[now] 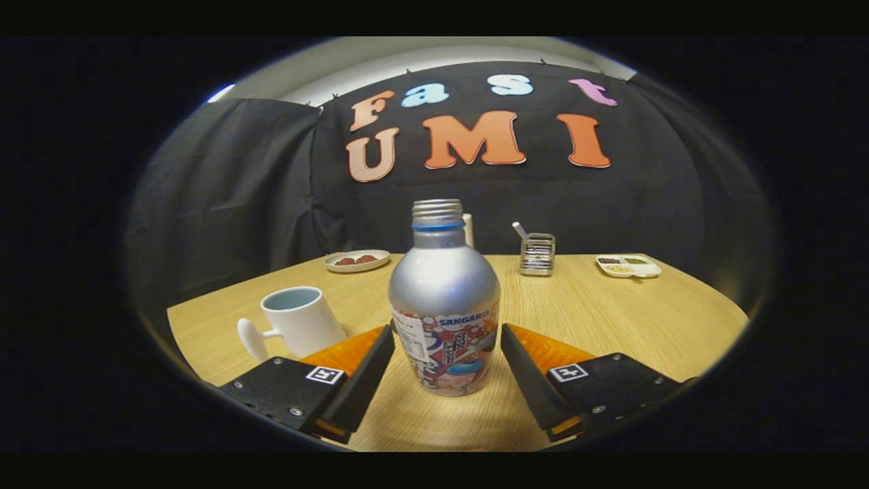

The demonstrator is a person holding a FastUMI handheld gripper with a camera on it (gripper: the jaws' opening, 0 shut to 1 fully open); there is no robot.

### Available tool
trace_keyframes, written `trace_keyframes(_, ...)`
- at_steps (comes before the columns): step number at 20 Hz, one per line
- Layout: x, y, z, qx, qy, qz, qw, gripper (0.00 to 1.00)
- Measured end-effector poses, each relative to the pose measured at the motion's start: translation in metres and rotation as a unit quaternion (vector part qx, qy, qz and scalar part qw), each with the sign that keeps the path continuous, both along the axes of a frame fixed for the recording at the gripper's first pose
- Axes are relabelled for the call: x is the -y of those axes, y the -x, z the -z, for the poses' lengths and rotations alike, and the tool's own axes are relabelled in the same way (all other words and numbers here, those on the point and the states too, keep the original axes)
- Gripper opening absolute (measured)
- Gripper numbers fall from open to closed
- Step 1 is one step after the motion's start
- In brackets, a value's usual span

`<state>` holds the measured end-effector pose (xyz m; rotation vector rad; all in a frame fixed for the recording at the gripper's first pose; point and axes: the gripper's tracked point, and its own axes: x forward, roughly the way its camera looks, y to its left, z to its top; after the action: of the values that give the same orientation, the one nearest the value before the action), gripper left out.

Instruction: Take the bottle from table, then pour the juice into the cup, finally place the bottle on the coaster

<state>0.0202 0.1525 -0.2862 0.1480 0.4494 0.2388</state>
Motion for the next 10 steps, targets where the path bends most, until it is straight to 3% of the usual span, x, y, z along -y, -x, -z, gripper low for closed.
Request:
trace_keyframes(2,-0.001,-0.002,0.001,-0.004,0.006,0.001,1.000,0.80)
trace_keyframes(10,-0.011,-0.013,-0.020,0.017,0.107,-0.031,0.994,0.79)
